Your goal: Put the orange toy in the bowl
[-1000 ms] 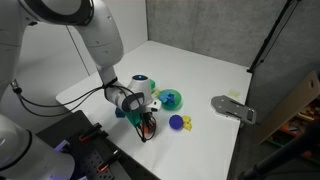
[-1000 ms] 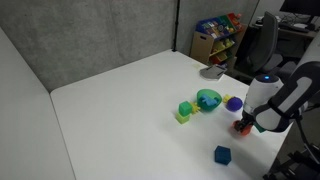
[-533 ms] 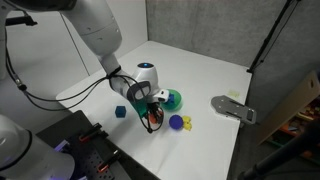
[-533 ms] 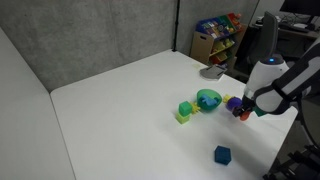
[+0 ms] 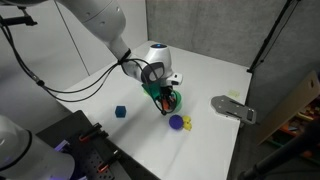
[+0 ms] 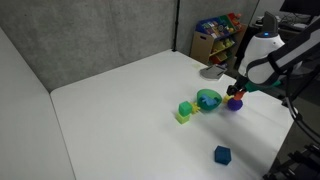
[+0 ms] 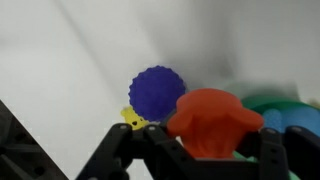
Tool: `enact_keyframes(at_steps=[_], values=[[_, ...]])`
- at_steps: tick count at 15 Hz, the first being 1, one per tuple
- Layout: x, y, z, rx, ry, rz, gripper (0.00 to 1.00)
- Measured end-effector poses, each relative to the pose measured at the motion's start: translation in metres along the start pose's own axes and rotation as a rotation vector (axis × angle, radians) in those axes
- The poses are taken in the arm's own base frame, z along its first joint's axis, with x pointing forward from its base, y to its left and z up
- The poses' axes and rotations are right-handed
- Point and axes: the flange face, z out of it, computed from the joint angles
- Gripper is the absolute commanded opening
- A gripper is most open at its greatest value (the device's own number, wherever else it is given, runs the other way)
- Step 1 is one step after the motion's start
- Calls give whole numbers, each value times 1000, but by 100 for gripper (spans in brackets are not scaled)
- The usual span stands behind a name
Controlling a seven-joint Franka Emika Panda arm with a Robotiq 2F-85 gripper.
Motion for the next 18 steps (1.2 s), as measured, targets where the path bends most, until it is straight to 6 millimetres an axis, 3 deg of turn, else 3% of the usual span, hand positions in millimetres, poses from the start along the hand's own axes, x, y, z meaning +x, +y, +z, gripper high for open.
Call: enact_keyframes(at_steps=[5, 11, 12, 14, 18], values=[[40, -23, -5, 1, 30, 16, 13], [65, -50, 35, -23, 32, 0, 13], [67, -54, 41, -22, 32, -5, 63], [73, -60, 47, -18, 37, -12, 70], [82, -66, 40, -7, 59, -14, 99]])
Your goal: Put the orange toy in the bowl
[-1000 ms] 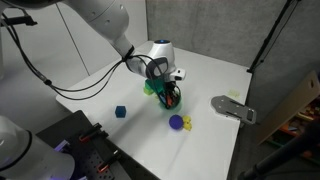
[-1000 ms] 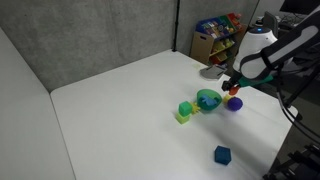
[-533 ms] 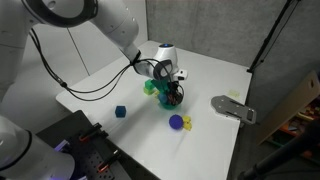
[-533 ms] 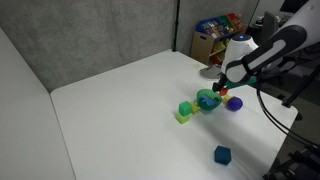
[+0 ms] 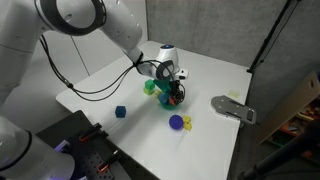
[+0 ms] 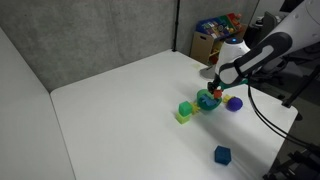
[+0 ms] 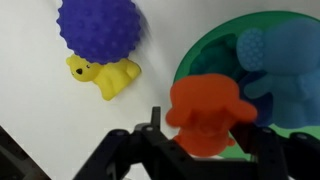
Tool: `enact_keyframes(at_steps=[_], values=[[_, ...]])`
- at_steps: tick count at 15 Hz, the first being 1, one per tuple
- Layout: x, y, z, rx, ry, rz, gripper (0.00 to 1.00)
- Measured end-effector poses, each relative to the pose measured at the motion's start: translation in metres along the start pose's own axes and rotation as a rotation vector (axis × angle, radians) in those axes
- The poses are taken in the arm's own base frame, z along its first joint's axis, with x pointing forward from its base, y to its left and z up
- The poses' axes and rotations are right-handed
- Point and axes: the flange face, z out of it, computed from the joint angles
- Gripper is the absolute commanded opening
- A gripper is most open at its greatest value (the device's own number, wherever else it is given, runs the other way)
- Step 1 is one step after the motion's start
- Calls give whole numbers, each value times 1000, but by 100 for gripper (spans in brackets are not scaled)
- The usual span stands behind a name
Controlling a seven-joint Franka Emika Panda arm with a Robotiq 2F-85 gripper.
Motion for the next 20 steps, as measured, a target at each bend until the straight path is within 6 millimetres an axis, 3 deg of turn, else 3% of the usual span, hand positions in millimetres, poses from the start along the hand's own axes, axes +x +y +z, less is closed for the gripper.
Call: enact_keyframes(at_steps=[6, 11, 15, 20], values=[[8, 8, -20, 13, 24, 16, 100], [1, 27, -57, 36, 6, 13, 100], [-21, 41, -96, 78, -25, -41, 100], [-71, 51, -143, 113, -127, -128, 100]])
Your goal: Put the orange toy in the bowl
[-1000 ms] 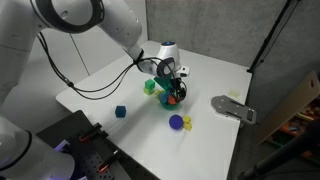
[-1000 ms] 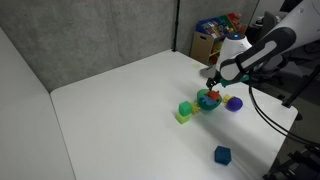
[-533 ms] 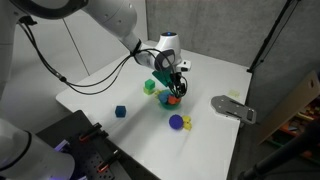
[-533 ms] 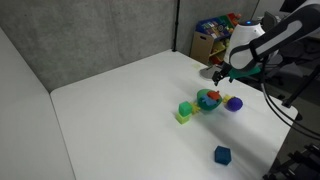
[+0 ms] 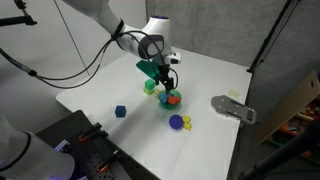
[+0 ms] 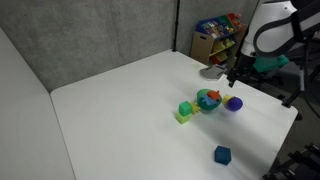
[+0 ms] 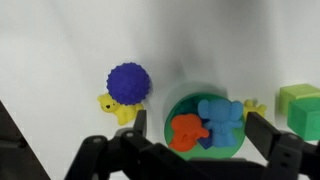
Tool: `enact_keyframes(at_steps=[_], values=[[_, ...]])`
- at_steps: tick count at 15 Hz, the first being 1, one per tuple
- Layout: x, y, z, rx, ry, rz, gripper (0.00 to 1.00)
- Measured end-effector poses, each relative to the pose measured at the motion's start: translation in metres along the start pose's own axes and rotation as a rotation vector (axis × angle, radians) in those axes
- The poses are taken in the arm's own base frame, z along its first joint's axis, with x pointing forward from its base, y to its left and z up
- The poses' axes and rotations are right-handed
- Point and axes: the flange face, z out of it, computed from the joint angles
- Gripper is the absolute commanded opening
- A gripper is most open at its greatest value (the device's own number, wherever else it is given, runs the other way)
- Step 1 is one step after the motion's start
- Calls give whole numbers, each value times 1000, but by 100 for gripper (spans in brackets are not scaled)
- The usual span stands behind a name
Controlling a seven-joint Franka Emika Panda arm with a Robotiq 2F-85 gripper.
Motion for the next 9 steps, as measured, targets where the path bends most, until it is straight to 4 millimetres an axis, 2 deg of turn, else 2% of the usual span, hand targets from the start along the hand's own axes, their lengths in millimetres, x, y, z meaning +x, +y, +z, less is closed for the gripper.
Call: enact_keyframes(at_steps=[4, 9], values=[[-42, 4, -52, 6, -100, -20, 100], [-82, 26, -140, -10, -178, -5, 100]])
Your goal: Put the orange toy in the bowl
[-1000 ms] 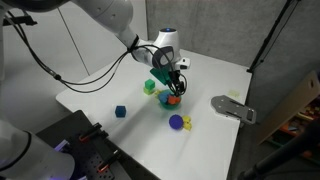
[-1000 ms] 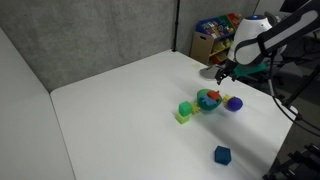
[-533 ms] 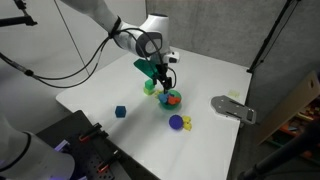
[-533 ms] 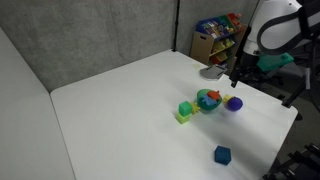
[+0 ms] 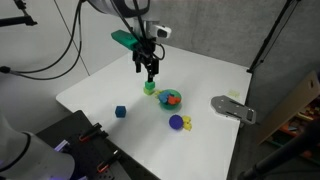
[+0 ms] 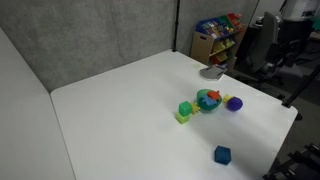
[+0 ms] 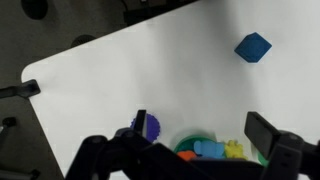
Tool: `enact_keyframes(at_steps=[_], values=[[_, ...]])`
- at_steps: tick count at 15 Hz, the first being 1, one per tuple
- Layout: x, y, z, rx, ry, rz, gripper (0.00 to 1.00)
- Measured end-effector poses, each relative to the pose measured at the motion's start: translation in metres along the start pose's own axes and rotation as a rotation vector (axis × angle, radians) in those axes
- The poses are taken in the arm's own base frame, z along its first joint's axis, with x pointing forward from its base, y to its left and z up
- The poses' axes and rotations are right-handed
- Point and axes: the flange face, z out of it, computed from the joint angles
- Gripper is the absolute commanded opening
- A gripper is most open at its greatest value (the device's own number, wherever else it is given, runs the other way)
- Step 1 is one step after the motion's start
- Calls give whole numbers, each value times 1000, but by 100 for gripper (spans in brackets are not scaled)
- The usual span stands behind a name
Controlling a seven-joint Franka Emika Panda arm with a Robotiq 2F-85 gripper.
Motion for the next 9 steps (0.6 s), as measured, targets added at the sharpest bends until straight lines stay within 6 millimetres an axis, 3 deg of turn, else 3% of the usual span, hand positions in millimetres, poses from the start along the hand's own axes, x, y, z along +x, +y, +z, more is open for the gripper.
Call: enact_keyframes(at_steps=[4, 7, 9], values=[[-29, 16, -59, 4, 56, 20, 100], [-39, 17, -78, 7, 97, 20, 100], [-42, 15, -79, 7, 102, 15, 100]])
